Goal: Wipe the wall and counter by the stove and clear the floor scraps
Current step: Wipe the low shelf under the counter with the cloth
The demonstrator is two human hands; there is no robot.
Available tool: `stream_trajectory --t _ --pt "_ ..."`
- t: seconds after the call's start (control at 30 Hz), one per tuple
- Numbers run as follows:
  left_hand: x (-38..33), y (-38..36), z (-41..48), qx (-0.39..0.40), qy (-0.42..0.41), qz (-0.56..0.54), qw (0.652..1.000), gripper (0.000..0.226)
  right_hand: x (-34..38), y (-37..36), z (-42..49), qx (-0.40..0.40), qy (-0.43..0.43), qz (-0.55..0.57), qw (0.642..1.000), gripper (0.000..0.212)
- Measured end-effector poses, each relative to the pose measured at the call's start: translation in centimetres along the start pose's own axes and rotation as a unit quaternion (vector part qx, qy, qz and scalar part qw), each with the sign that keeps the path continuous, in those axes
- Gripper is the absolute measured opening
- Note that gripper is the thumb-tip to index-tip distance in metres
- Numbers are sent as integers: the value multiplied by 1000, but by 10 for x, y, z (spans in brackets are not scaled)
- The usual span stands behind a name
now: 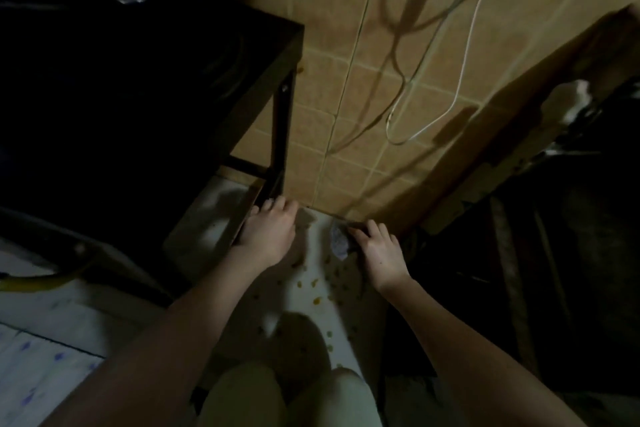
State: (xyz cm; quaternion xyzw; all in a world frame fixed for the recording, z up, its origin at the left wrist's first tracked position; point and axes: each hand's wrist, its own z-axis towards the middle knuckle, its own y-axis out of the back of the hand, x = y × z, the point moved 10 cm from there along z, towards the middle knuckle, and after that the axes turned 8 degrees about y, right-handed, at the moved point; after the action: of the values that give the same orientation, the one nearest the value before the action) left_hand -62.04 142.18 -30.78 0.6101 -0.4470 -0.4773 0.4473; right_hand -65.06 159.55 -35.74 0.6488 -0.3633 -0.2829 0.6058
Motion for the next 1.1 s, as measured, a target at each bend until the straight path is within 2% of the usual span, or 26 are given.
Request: stream_trajectory --t 0.17,0.3,0.4,0.5,0.67,0.83,1.0,1.1 --pt "21 -106 36 27 1 -16 1000 40 -21 -99 25 14 -2 18 1000 59" --pt "37 -178 67 6 0 -46 999 34 -42 -169 53 17 -15 47 999 74" --pt "48 -226 91 -14 -12 -76 997 37 -53 -219 79 -7 -28 87 996 66" --pt "57 -276 116 -9 -4 -63 998 42 -61 -262 111 -42 -28 72 996 54" --pt "75 -318 144 -19 6 -38 999 39 -60 -287 157 -74 15 68 995 54" --pt "85 -332 172 -44 8 -17 999 34 -64 -302 192 -91 18 56 994 60" --pt "91 -368 188 -50 -20 -23 998 29 -62 -330 231 -102 29 57 993 55" --pt "102 -384 193 -58 -5 -42 997 33 -61 -336 251 -115 18 80 990 50"
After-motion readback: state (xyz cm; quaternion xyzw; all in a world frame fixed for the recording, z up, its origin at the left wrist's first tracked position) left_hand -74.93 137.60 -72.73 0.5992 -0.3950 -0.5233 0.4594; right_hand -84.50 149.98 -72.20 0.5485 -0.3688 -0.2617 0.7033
